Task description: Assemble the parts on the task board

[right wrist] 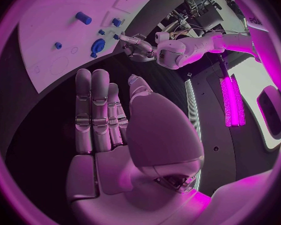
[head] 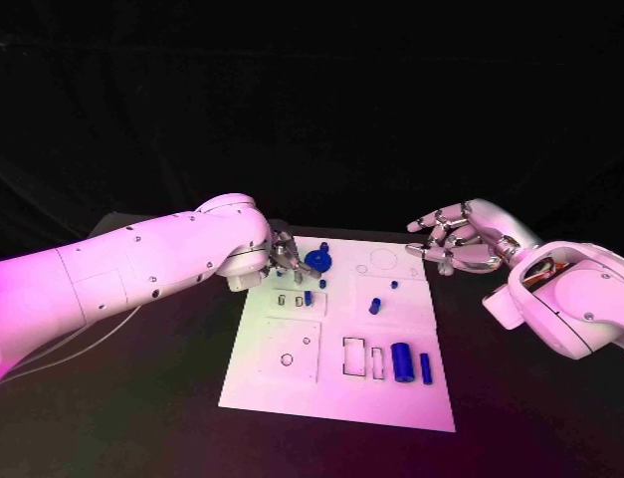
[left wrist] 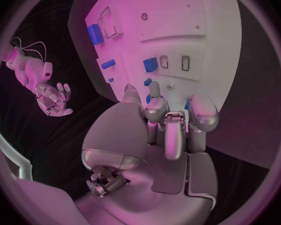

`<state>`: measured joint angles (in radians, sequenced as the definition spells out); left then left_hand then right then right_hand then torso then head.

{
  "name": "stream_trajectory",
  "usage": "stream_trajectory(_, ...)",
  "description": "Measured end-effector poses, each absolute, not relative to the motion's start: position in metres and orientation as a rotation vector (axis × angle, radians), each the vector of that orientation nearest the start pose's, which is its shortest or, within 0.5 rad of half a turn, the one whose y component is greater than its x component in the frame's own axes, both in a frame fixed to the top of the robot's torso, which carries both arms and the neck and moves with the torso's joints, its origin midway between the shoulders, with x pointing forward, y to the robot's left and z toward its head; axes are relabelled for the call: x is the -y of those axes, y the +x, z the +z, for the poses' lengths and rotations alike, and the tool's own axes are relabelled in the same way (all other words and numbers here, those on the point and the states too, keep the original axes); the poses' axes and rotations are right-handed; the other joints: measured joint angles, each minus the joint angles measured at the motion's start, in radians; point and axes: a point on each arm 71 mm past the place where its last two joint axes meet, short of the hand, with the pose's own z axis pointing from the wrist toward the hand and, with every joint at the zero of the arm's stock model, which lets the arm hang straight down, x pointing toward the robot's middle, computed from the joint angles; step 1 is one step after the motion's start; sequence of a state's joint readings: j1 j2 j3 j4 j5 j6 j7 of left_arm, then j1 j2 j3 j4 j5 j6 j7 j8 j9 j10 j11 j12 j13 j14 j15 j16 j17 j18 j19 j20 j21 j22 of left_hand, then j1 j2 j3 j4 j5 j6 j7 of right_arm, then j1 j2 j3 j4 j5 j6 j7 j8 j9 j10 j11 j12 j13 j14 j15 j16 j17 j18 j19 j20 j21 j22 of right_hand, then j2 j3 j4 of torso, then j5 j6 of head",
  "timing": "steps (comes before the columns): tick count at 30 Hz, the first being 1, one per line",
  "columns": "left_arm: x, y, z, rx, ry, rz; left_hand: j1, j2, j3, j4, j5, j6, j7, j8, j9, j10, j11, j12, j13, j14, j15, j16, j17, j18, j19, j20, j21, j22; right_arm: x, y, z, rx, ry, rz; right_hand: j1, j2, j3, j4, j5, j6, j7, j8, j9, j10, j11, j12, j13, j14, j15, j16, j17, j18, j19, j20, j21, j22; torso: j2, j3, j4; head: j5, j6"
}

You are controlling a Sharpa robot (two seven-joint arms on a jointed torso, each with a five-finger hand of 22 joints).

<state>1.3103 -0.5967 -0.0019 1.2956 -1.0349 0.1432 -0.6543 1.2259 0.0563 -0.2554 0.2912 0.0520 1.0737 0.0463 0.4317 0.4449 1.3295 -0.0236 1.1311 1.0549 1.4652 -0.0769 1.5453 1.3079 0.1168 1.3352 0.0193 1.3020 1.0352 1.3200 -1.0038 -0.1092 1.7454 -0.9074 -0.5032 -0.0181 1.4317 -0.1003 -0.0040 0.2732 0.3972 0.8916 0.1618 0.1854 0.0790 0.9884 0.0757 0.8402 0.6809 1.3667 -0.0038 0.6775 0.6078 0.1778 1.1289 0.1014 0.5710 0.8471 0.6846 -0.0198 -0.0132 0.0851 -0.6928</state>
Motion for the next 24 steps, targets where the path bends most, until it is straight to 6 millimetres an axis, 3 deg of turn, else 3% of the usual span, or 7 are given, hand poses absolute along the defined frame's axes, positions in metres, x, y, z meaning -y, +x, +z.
stream_trajectory(10, -0.154, 0.539, -0.181, -2.295, -0.223, -0.268, -0.023, -0.008, -0.006, 0.0, 0.0, -0.027, 0.002, 0.017, 0.041, 0.001, -0.001, 0.004, 0.002, 0.0, 0.0, 0.005, 0.0, 0.0, 0.002, -0.002, 0.011, 0.018, 0.226, 0.457, -0.134, -1.562, 0.351, 0.935, 0.0, 0.0, -0.003, 0.003, 0.021, 0.0, 0.0, 0.004, -0.002, 0.0, 0.0, 0.0, -0.01, 0.0, 0.0, -0.012, 0.002, 0.0, 0.007, 0.0, -0.012, -0.007, 0.0, -0.0012, 0.0013, -0.003, -0.006)
stream_trajectory(24, -0.15, 0.542, -0.188, -2.343, -0.197, -0.234, -0.023, -0.008, -0.006, 0.0, 0.0, -0.034, 0.002, 0.021, 0.05, -0.004, 0.004, 0.004, -0.002, 0.0, 0.0, 0.005, 0.0, 0.0, 0.002, -0.002, 0.011, 0.019, 0.226, 0.459, -0.134, -1.557, 0.357, 0.928, 0.0, 0.0, -0.005, 0.006, 0.027, 0.0, 0.0, 0.008, -0.003, 0.001, 0.001, -0.008, -0.018, 0.0, 0.0, -0.025, 0.003, 0.0, 0.007, 0.0, -0.02, -0.013, 0.001, -0.0014, 0.0003, -0.005, -0.012)
